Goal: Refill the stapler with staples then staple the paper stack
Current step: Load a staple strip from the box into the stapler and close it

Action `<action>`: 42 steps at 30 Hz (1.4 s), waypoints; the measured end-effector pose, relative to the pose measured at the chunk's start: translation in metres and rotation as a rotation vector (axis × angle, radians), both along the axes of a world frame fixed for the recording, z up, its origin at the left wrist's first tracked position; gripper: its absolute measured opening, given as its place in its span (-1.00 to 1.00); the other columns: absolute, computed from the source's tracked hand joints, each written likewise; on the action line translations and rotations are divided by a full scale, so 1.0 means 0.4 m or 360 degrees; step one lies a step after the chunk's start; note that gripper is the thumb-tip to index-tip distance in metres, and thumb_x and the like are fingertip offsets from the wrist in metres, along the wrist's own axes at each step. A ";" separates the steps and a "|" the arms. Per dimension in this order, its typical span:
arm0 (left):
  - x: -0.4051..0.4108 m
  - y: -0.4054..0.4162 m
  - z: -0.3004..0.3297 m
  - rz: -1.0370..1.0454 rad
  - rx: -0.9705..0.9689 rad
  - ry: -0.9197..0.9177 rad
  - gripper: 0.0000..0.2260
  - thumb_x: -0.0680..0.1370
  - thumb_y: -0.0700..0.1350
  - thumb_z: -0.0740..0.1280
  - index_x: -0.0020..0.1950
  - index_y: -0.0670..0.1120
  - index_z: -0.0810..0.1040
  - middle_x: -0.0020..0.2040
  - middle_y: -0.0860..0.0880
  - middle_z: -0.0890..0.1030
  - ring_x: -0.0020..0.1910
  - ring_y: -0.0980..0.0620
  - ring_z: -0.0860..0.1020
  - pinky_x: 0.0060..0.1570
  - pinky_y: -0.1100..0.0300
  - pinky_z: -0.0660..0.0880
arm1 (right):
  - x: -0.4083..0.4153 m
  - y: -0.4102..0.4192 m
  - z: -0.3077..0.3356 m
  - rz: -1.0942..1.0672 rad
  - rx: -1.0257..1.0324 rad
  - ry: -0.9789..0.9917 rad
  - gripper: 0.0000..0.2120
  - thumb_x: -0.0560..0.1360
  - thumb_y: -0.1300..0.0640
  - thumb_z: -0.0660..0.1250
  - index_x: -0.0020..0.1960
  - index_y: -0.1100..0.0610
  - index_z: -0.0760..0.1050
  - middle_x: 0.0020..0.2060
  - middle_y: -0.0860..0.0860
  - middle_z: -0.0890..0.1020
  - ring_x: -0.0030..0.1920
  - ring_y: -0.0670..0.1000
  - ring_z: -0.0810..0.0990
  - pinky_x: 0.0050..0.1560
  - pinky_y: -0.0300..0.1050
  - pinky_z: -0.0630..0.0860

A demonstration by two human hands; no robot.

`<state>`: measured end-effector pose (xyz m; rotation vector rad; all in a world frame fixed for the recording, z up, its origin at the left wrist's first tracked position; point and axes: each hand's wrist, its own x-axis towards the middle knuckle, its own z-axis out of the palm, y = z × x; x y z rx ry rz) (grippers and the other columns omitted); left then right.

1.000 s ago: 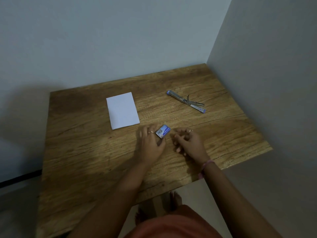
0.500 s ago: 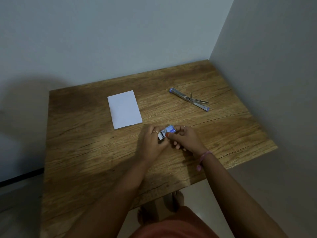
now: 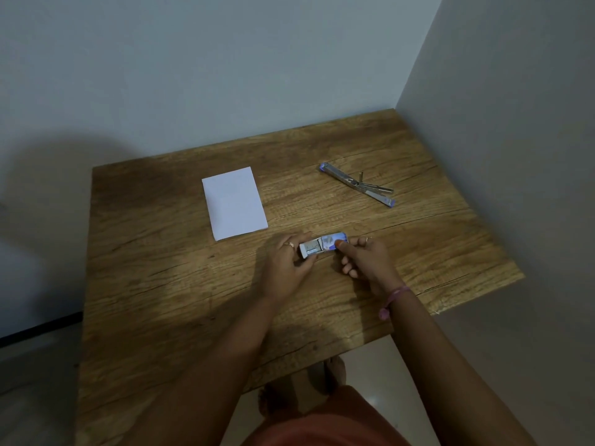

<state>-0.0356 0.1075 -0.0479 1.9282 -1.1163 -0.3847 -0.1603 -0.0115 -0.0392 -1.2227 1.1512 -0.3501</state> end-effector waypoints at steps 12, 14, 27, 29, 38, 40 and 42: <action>-0.006 -0.002 -0.004 -0.0012 0.0164 -0.0163 -0.56 0.47 -0.18 0.40 0.34 -0.12 0.48 0.22 -0.09 0.56 0.28 -0.05 0.39 0.18 0.31 0.23 | 0.006 -0.011 0.035 0.0917 -0.1655 0.0529 -0.86 0.54 -0.01 0.28 0.02 0.01 0.54 -0.23 0.01 0.64 -0.19 0.03 0.58 -0.23 -0.01 0.49; -0.006 -0.002 -0.001 -0.0024 0.0166 -0.0134 -0.55 0.46 -0.20 0.40 0.35 -0.14 0.47 0.23 -0.10 0.55 0.30 -0.07 0.37 0.18 0.32 0.21 | 0.029 -0.019 0.048 0.1142 -0.1776 0.0612 -0.82 0.56 -0.03 0.23 0.05 0.01 0.54 -0.17 0.02 0.66 -0.15 0.05 0.59 -0.26 -0.06 0.43; -0.005 -0.005 0.000 -0.0033 0.0142 -0.0030 -0.60 0.46 -0.21 0.39 0.30 -0.11 0.49 0.20 -0.05 0.57 0.27 -0.04 0.36 0.13 0.28 0.24 | 0.106 -0.046 0.062 0.1715 -0.1922 0.0880 -0.74 0.58 0.00 0.17 0.15 0.10 0.51 0.10 0.05 0.61 0.03 0.09 0.59 -0.14 -0.07 0.43; -0.006 -0.005 0.000 -0.0028 0.0128 -0.0027 -0.61 0.46 -0.22 0.39 0.29 -0.11 0.50 0.19 -0.05 0.57 0.26 -0.05 0.37 0.14 0.26 0.25 | 0.096 -0.048 0.061 0.1676 -0.1912 0.0824 -0.75 0.59 0.02 0.15 0.15 0.10 0.49 0.08 0.06 0.61 0.00 0.10 0.59 -0.16 -0.05 0.45; -0.004 -0.014 -0.009 0.0041 0.0174 -0.0079 -0.53 0.49 -0.15 0.39 0.39 -0.08 0.43 0.29 -0.03 0.52 0.32 0.02 0.34 0.17 0.37 0.17 | 0.007 -0.052 0.075 0.1256 -0.1629 0.0415 -0.87 0.53 0.09 0.30 -0.03 0.13 0.56 -0.10 0.03 0.63 -0.11 -0.03 0.56 -0.07 -0.16 0.50; -0.003 -0.018 -0.013 0.0049 0.0175 -0.0134 -0.55 0.50 -0.13 0.38 0.39 -0.08 0.43 0.28 -0.04 0.54 0.31 0.01 0.35 0.17 0.38 0.17 | -0.034 -0.041 0.073 0.1224 -0.1570 0.0364 -0.89 0.50 0.07 0.33 -0.11 0.10 0.57 -0.18 -0.04 0.62 -0.18 -0.11 0.53 -0.15 -0.33 0.44; -0.004 -0.023 -0.019 0.0043 0.0180 -0.0188 -0.56 0.52 -0.13 0.37 0.39 -0.09 0.43 0.28 -0.04 0.55 0.30 0.00 0.36 0.18 0.37 0.17 | -0.072 -0.034 0.062 0.1276 -0.1541 0.0411 -0.88 0.50 0.05 0.34 -0.11 0.09 0.57 -0.19 -0.05 0.61 -0.20 -0.12 0.53 -0.17 -0.29 0.43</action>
